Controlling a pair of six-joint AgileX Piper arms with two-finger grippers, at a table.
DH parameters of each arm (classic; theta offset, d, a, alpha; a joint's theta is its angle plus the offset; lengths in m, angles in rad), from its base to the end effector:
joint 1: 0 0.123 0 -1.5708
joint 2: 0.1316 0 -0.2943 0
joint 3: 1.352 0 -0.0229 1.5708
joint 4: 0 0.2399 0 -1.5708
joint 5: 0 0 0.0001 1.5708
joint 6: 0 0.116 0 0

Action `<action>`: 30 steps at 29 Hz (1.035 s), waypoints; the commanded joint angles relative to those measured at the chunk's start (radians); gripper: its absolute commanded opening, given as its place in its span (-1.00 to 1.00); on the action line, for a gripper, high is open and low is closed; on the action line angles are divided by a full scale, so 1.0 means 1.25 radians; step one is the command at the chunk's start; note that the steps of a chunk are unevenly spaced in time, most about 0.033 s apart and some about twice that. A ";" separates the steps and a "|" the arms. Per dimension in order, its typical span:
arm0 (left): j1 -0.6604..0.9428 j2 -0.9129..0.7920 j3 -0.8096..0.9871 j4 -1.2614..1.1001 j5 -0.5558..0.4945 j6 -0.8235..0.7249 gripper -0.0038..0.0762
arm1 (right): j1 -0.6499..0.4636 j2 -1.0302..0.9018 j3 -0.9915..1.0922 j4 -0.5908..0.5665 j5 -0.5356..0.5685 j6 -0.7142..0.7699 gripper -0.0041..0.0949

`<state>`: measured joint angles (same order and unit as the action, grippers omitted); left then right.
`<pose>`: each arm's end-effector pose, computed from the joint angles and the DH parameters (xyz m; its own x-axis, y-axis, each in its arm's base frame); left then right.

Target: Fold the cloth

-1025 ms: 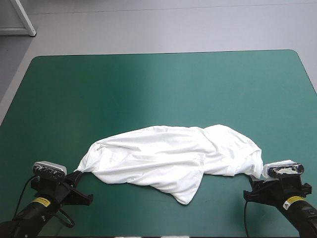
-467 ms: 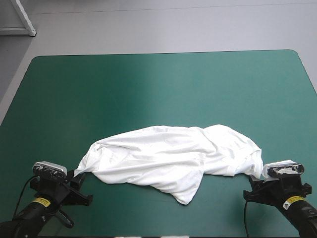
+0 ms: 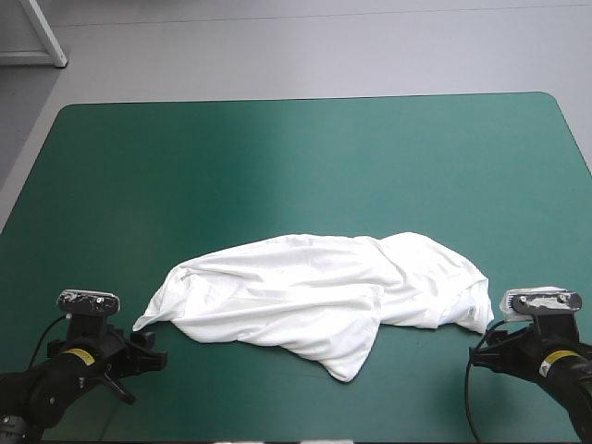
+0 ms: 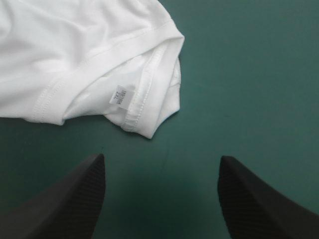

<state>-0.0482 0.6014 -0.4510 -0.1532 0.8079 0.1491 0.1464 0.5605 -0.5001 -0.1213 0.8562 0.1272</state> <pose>0.0961 -0.0175 0.2398 -0.7545 0.0790 -0.6515 0.1518 0.9868 -0.0562 0.0914 0.0028 0.2552 -0.7304 -0.0599 -0.6804 -0.0493 0.9982 -0.0349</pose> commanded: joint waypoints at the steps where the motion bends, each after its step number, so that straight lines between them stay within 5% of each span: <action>1: -0.002 0.104 -0.057 0.009 0.002 -0.020 0.08 | 0.001 0.043 -0.082 -0.022 0.013 0.006 0.34; 12: -0.002 0.399 -0.074 0.003 -0.151 -0.041 0.08 | 0.001 0.103 -0.234 0.009 0.109 0.002 0.34; 22: -0.002 0.525 -0.098 0.006 -0.268 -0.055 0.01 | 0.001 0.172 -0.240 0.015 0.182 0.000 0.34; 25: -0.002 0.547 -0.098 -0.010 -0.268 -0.053 -0.28 | 0.001 0.222 -0.240 0.009 0.170 0.002 0.34; 29: -0.002 0.554 -0.098 0.002 -0.259 -0.047 -0.92 | 0.001 0.336 -0.240 -0.025 0.133 0.029 0.34; 30: -0.002 0.554 -0.100 0.002 -0.254 -0.047 -0.92 | 0.001 0.360 -0.240 -0.025 0.122 0.029 0.34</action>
<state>-0.0463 1.2846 -0.5736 -0.1245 0.4496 0.0950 0.1464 0.9503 -0.7698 -0.1238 1.0735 0.1536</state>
